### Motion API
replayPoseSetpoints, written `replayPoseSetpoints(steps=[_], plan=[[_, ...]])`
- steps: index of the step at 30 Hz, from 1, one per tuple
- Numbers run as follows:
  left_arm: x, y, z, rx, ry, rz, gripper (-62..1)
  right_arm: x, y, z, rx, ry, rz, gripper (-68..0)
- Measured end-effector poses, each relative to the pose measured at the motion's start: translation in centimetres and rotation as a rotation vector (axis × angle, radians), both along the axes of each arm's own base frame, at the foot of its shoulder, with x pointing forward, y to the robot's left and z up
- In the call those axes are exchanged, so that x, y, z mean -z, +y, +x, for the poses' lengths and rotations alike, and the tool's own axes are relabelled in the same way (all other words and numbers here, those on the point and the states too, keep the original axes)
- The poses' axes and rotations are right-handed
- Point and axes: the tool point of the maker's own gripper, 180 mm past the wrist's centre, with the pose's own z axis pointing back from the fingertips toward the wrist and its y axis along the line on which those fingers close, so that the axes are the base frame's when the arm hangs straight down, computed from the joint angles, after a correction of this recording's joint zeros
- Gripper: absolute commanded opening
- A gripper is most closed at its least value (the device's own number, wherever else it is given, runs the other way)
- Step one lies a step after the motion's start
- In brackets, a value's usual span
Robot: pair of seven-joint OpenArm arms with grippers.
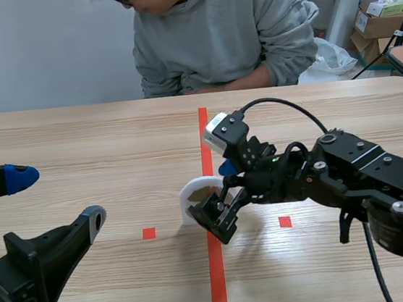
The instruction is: Do the leaf sorting experiment
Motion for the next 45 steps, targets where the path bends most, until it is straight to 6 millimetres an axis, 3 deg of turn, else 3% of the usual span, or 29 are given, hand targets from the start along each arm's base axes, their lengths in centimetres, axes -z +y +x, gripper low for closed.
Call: replayPoseSetpoints(steps=[5,10,18,29,45], plan=[[0.0,0.0,0.0,0.000,0.000,0.000,1.4,0.3,1.5,-0.8,-0.030,0.014,0.009,-8.5],[0.0,0.0,0.0,0.000,0.001,0.000,1.4,0.5,1.5,-0.9,-0.035,0.012,-0.005,-9.6],[0.1,0.0,0.0,0.000,0.006,0.005,1.4,0.5,1.5,-0.9,-0.035,0.012,-0.005,-39.8],[0.1,0.0,0.0,0.000,0.006,0.005,1.4,0.5,1.5,-0.9,-0.035,0.012,-0.005,-60.3],[0.1,0.0,0.0,0.000,0.006,0.005,1.4,0.3,1.0,-0.5,-0.016,0.008,-0.001,-61.6]])
